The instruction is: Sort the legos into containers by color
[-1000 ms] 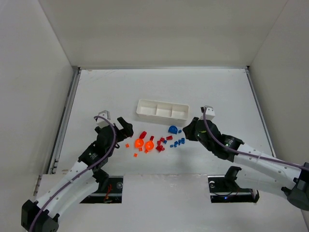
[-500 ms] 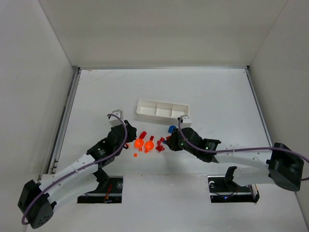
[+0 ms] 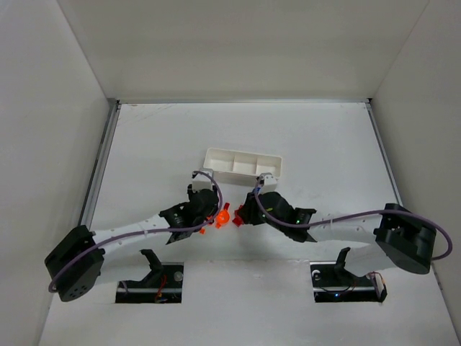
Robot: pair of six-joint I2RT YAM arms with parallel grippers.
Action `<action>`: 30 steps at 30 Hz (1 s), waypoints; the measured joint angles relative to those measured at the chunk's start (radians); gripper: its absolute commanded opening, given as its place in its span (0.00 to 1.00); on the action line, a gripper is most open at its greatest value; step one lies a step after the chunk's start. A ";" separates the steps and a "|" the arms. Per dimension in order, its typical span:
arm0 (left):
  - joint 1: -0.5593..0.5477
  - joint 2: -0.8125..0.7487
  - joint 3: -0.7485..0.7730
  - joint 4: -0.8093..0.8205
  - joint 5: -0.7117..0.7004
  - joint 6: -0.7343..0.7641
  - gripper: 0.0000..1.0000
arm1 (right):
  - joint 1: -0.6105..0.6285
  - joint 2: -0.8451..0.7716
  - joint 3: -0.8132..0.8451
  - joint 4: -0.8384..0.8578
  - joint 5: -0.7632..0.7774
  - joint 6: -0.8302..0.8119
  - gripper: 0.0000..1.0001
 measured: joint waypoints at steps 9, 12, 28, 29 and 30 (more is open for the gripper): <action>0.083 0.166 0.014 0.101 0.069 0.041 0.32 | 0.013 -0.151 -0.074 0.004 0.006 0.001 0.43; 0.097 0.179 0.014 0.131 0.101 0.045 0.28 | 0.016 -0.176 -0.082 0.003 0.011 0.002 0.43; 0.132 0.215 0.018 0.177 0.163 0.055 0.05 | 0.007 -0.185 -0.100 0.004 0.011 0.001 0.43; 0.133 0.204 0.018 0.178 0.163 0.055 0.05 | 0.003 -0.192 -0.107 0.005 0.012 0.001 0.43; 0.134 0.187 0.018 0.179 0.162 0.053 0.05 | -0.001 -0.203 -0.116 0.004 0.012 0.001 0.43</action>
